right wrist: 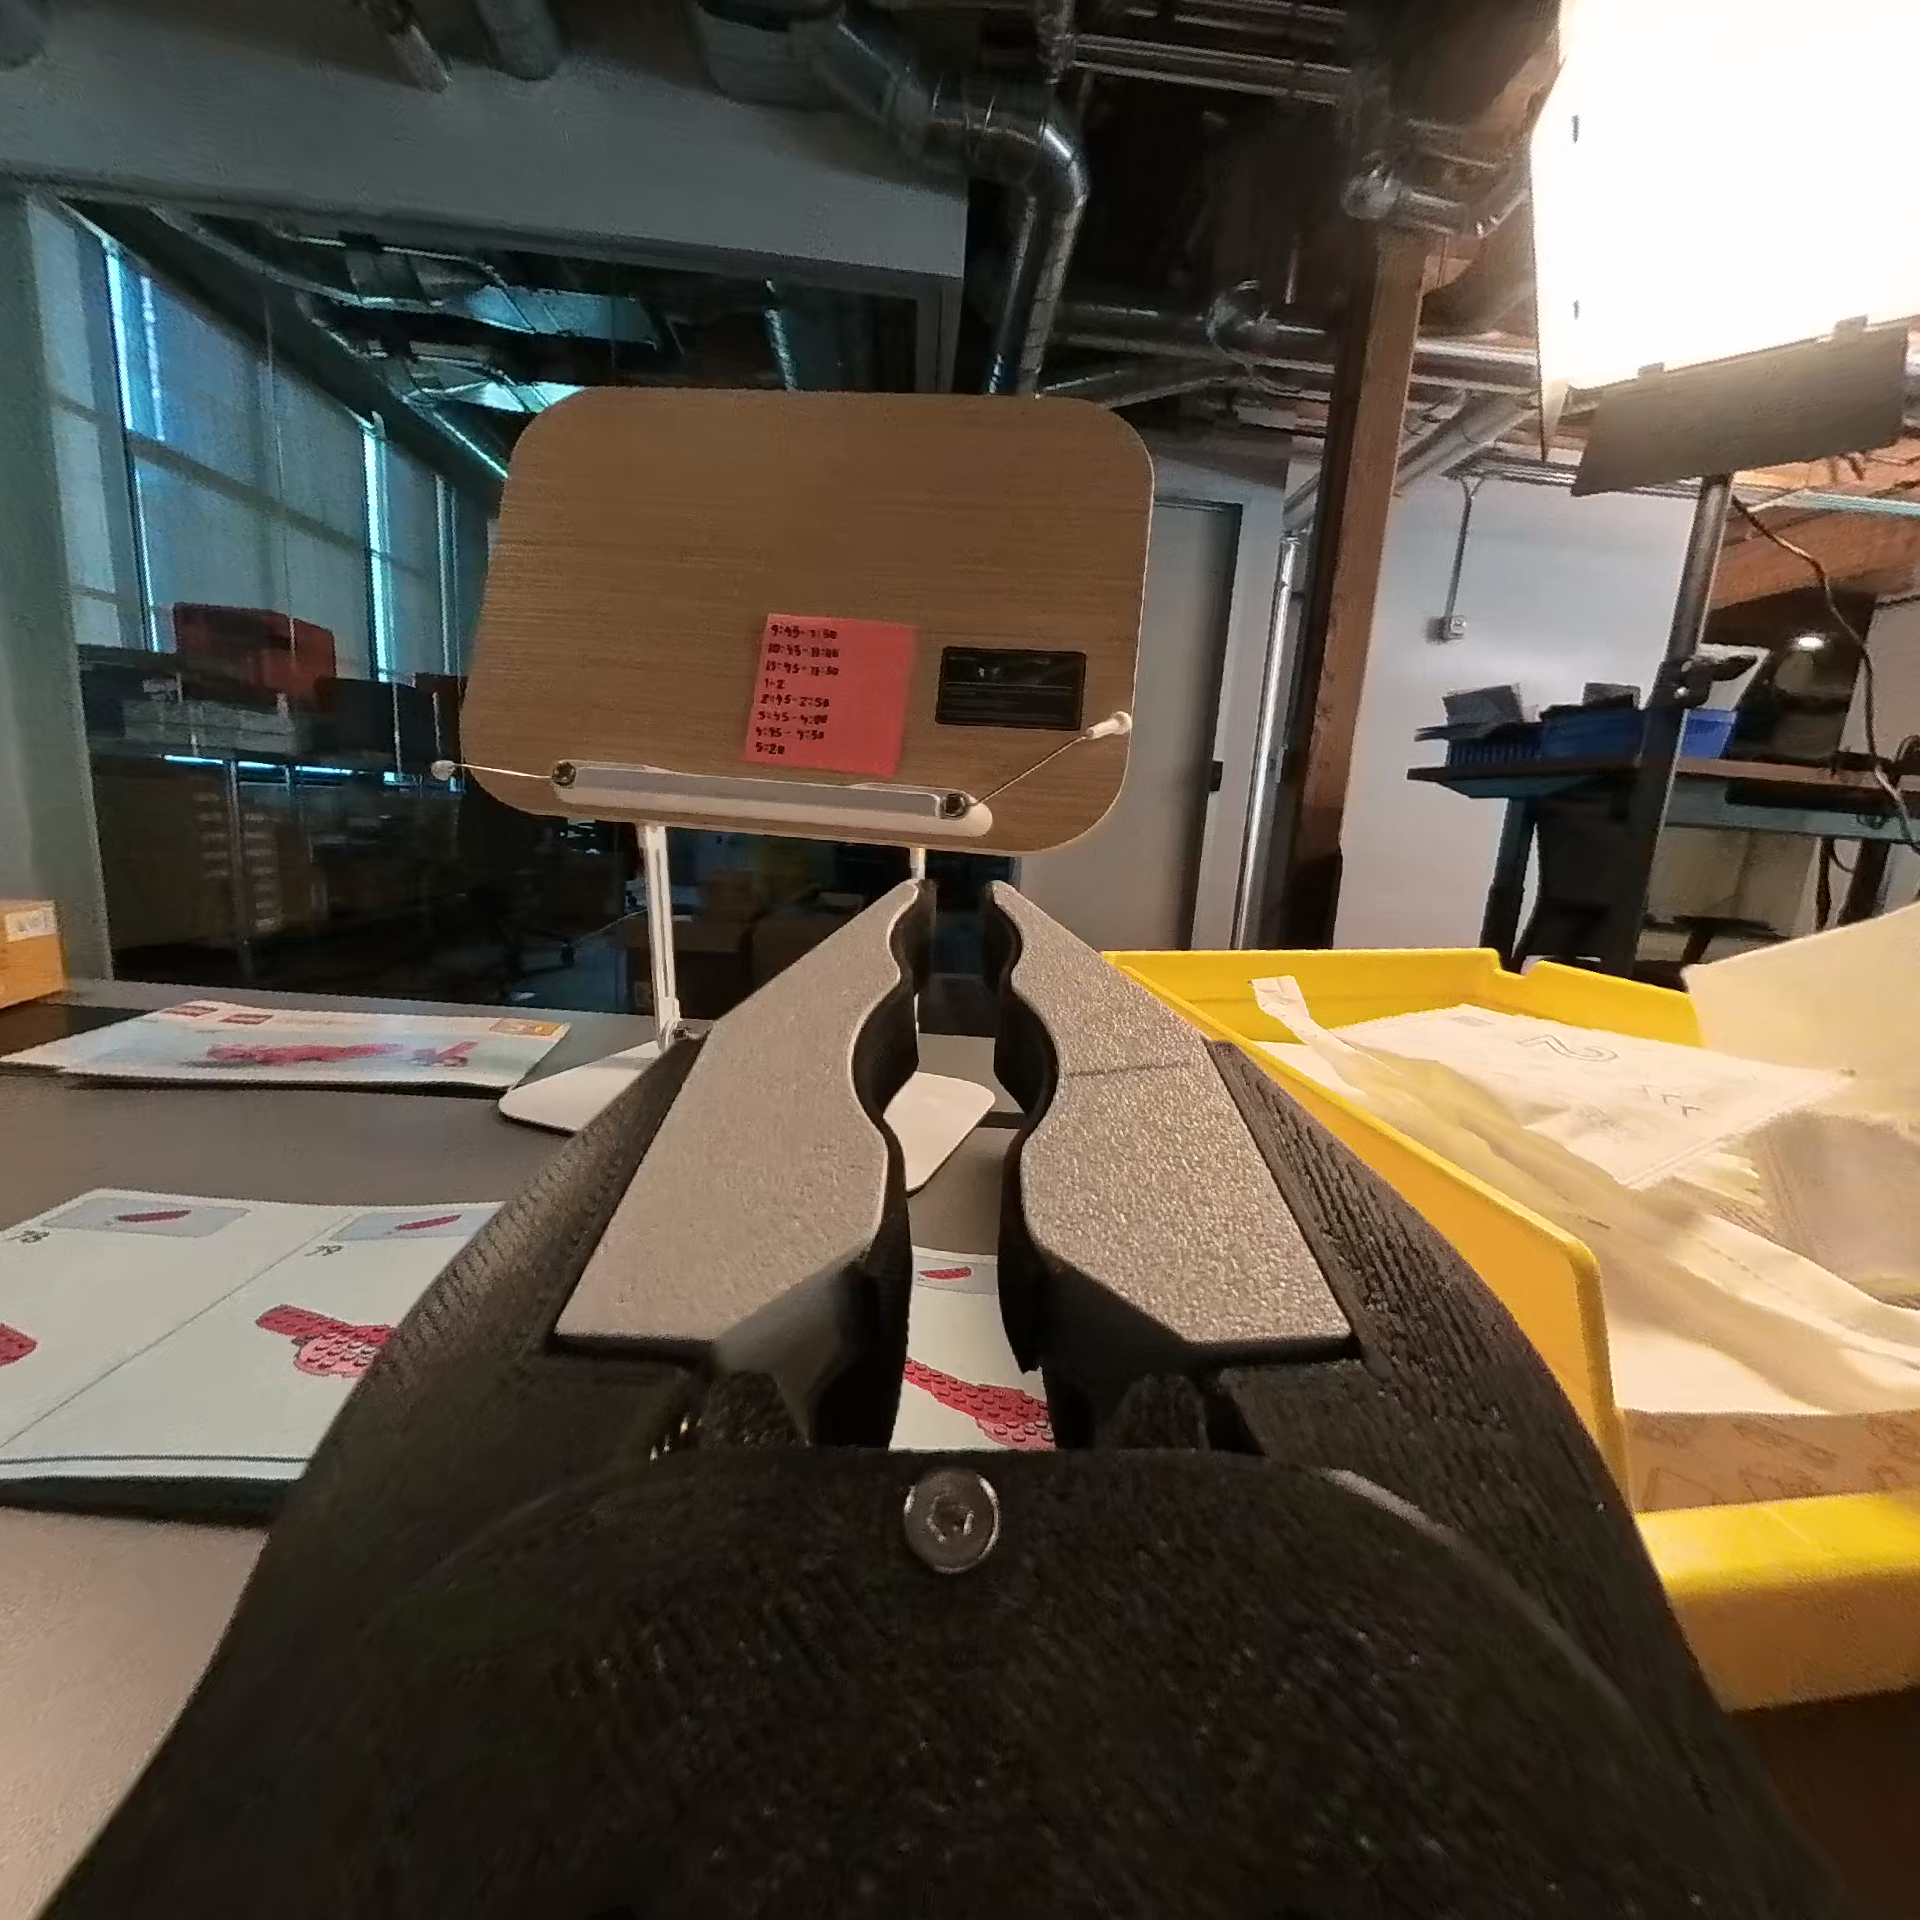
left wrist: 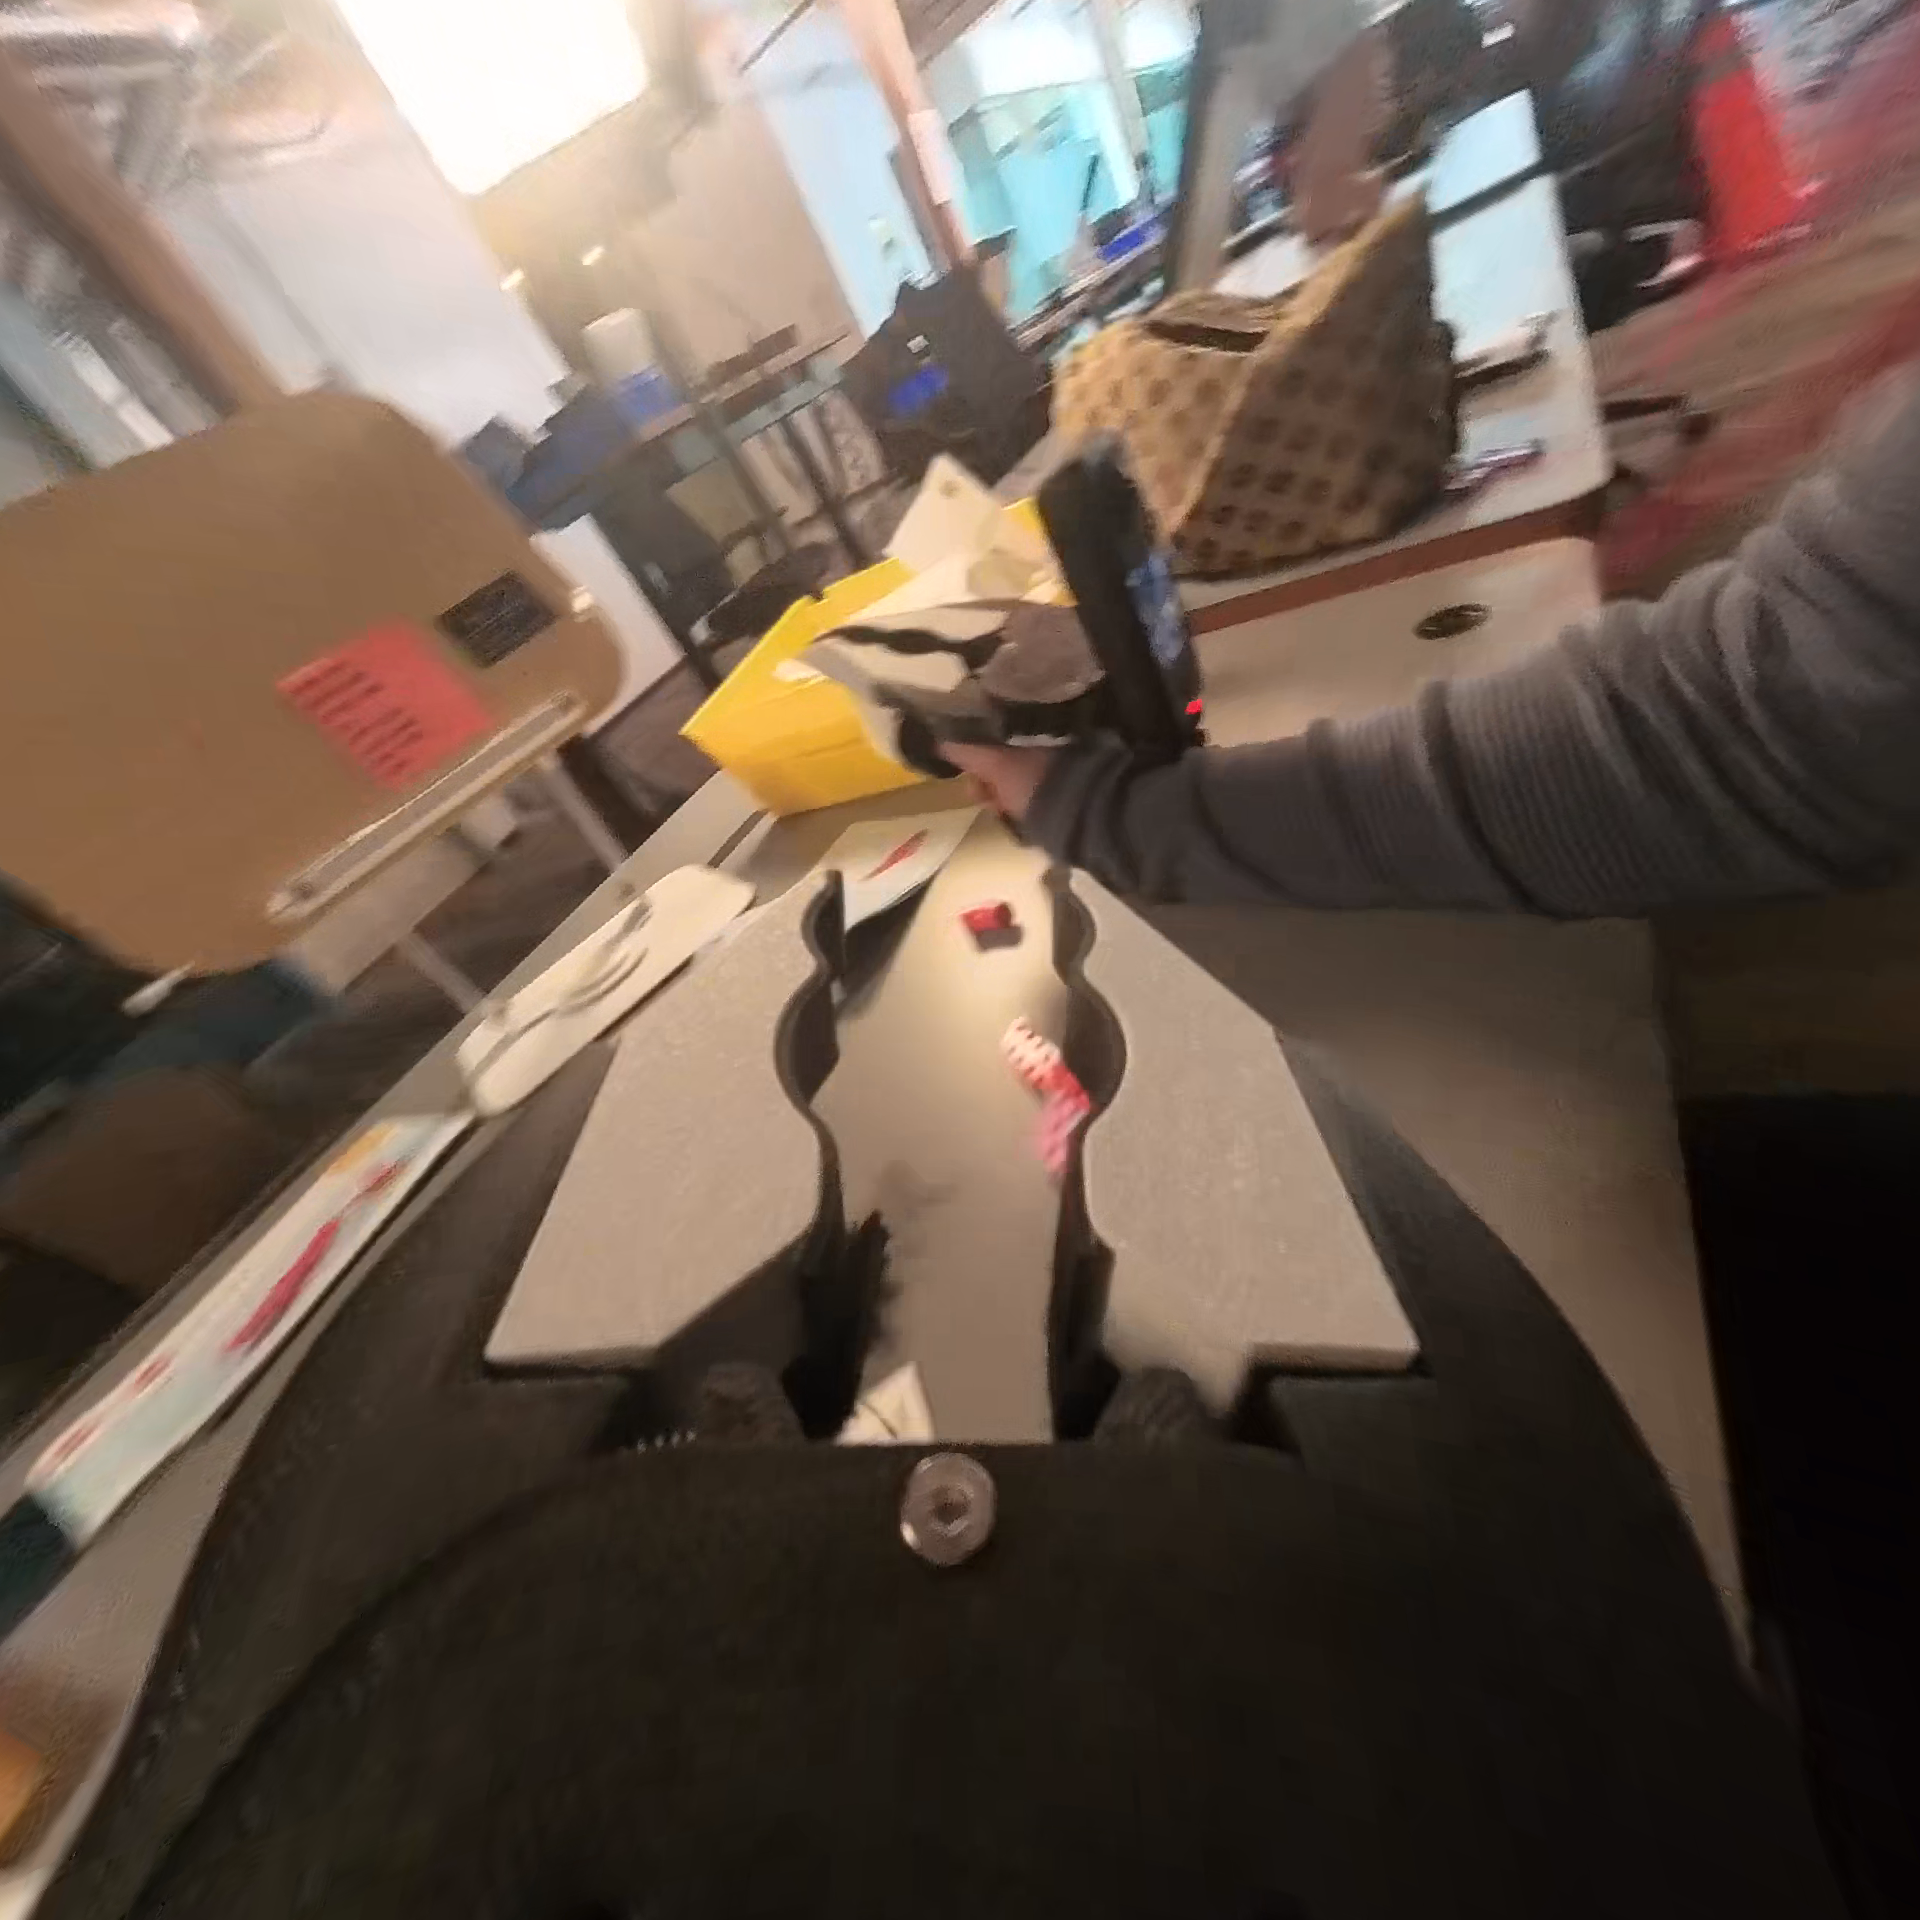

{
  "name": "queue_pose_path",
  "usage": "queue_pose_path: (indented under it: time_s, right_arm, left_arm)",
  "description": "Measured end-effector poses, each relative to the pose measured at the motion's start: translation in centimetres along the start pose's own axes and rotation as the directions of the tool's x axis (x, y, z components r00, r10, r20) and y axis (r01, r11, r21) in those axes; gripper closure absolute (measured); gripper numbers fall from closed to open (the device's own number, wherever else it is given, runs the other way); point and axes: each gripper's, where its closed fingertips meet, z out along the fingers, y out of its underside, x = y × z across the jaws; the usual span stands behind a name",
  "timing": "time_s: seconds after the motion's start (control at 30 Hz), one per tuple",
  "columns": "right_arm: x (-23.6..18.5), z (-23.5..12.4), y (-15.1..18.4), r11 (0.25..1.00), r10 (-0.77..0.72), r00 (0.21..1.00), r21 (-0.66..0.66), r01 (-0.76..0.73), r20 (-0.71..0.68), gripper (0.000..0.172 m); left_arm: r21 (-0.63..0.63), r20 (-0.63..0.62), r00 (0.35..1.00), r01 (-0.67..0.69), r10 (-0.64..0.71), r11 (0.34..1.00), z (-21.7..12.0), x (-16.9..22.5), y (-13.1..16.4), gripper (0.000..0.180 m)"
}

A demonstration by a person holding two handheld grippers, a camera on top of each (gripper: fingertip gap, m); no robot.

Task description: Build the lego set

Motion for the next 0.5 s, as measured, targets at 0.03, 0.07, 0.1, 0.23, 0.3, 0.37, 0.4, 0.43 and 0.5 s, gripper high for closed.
queue_pose_path:
  time_s: [0.03,0.07,0.1,0.23,0.3,0.37,0.4,0.43,0.5]
  right_arm:
    - [0.1,0.0,0.0,1.000,0.001,1.000,0.000,-0.001,-0.003,0.167]
    - [0.2,0.0,0.0,1.000,0.006,1.000,-0.001,-0.006,-0.009,0.167]
    - [0.4,0.0,0.1,1.000,0.015,1.000,-0.002,-0.015,-0.015,0.167]
    - [0.9,0.0,0.2,0.999,0.040,0.999,-0.007,-0.041,-0.037,0.167]
    - [0.9,0.0,0.2,0.999,0.041,0.998,-0.008,-0.041,-0.037,0.167]
    - [0.8,0.0,0.2,0.999,0.037,0.999,-0.009,-0.037,-0.034,0.167]
    - [0.7,0.0,0.2,0.999,0.036,0.999,-0.009,-0.036,-0.032,0.167]
    - [0.7,0.0,0.3,0.999,0.036,0.999,-0.010,-0.037,-0.030,0.167]
    - [0.6,0.0,0.3,0.999,0.037,0.999,-0.012,-0.038,-0.027,0.167]
  left_arm:
    - [-0.031,0.054,0.998,0.018,-0.016,0.999,-1.9,-1.2,-0.2,0.141]
    - [-0.065,0.121,0.992,0.034,-0.026,0.997,-4.1,-2.7,-0.3,0.142]
    - [-0.110,0.206,0.978,0.047,-0.024,0.993,-6.6,-4.6,-0.1,0.145]
    - [-0.464,0.512,0.847,0.136,0.140,0.875,-19.0,-13.9,3.7,0.150]
    - [-0.643,0.512,0.847,0.267,0.145,0.718,-24.5,-16.3,7.4,0.152]
    - [-0.766,0.474,0.878,0.379,0.059,0.520,-28.8,-16.7,11.6,0.152]
    - [-0.805,0.450,0.893,0.397,0.019,0.441,-30.3,-16.7,13.3,0.155]
    - [-0.841,0.418,0.908,0.398,-0.027,0.366,-31.6,-16.3,14.9,0.159]
    - [-0.894,0.364,0.926,0.378,-0.103,0.238,-33.5,-15.6,17.4,0.165]
